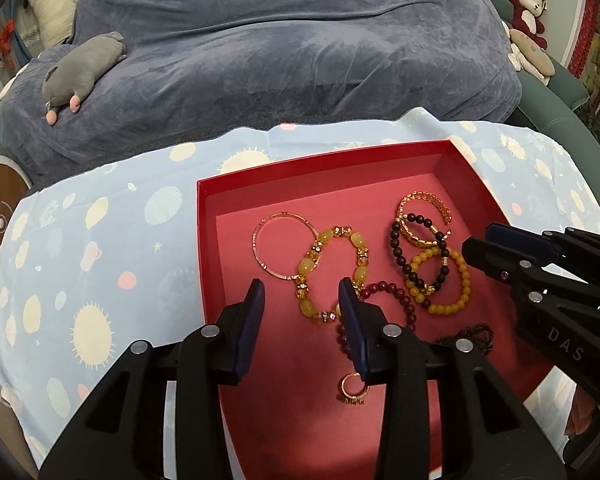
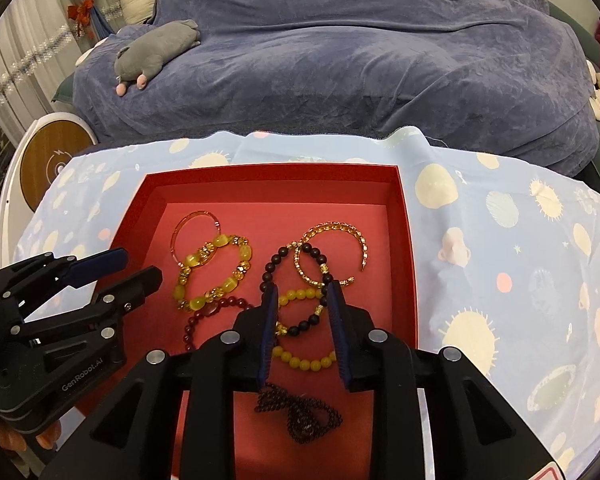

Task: Organize jewelry
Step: 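Open both tools to drop the bracelets in the box and withdraw, then grasp a gold hoop earring with the left tool while the right grasps the other earring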

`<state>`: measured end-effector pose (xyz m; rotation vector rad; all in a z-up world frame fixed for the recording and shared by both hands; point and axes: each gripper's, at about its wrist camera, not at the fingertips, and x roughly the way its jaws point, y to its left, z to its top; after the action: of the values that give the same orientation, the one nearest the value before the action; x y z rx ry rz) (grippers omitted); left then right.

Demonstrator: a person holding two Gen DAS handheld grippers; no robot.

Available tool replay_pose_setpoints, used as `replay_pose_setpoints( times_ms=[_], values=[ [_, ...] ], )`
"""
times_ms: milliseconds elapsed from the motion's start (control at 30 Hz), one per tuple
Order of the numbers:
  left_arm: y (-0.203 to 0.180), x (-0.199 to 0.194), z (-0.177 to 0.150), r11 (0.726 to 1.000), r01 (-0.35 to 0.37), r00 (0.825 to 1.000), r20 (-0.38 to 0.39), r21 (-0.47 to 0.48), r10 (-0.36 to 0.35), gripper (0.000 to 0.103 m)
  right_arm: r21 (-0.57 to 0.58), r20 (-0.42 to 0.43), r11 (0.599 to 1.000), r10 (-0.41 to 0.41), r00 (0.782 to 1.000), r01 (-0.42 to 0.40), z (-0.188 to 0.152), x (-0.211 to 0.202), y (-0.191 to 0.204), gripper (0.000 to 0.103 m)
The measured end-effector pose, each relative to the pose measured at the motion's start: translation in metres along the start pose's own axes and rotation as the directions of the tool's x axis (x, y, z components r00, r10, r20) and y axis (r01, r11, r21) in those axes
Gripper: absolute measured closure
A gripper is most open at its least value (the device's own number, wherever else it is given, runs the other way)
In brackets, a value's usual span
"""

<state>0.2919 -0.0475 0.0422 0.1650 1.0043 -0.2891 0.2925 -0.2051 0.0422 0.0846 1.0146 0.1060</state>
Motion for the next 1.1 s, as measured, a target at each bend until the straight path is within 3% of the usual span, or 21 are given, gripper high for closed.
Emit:
replay_pose_setpoints(
  times_ms=[167,333,533,700,933,1100],
  values=[
    [-0.008,-0.032,-0.013,1.0,-0.01,1.0,0.02,-0.005,0.01,0.066,0.004,0.029,1.0,0.008,1.0,-0.008,-0.015,-0.037,0.01,0.076],
    [-0.014,-0.065,-0.034,1.0,-0.012,0.999,0.039,-0.016,0.012,0.06,0.001,0.054,1.0,-0.003,0.999,0.003,-0.04,-0.074,0.018,0.069],
    [-0.018,-0.09,-0.072,0.999,-0.015,0.999,0.028,-0.03,0.016,0.058,0.019,0.035,1.0,-0.023,0.999,0.023,-0.082,-0.097,0.018,0.069],
    [-0.016,-0.1,-0.11,0.998,-0.042,0.999,0.013,-0.035,0.043,0.046,0.04,0.0,0.999,-0.037,0.999,0.037,-0.121,-0.103,0.014,0.068],
    [-0.005,-0.094,-0.16,0.995,-0.072,0.996,-0.058,-0.061,0.069,0.046,0.059,-0.068,0.997,-0.053,0.996,0.057,-0.171,-0.096,0.011,0.068],
    [-0.001,-0.087,-0.182,0.993,-0.085,0.994,-0.081,-0.083,0.078,0.041,0.061,-0.092,0.995,-0.074,0.993,0.08,-0.196,-0.086,0.009,0.061]
  ],
)
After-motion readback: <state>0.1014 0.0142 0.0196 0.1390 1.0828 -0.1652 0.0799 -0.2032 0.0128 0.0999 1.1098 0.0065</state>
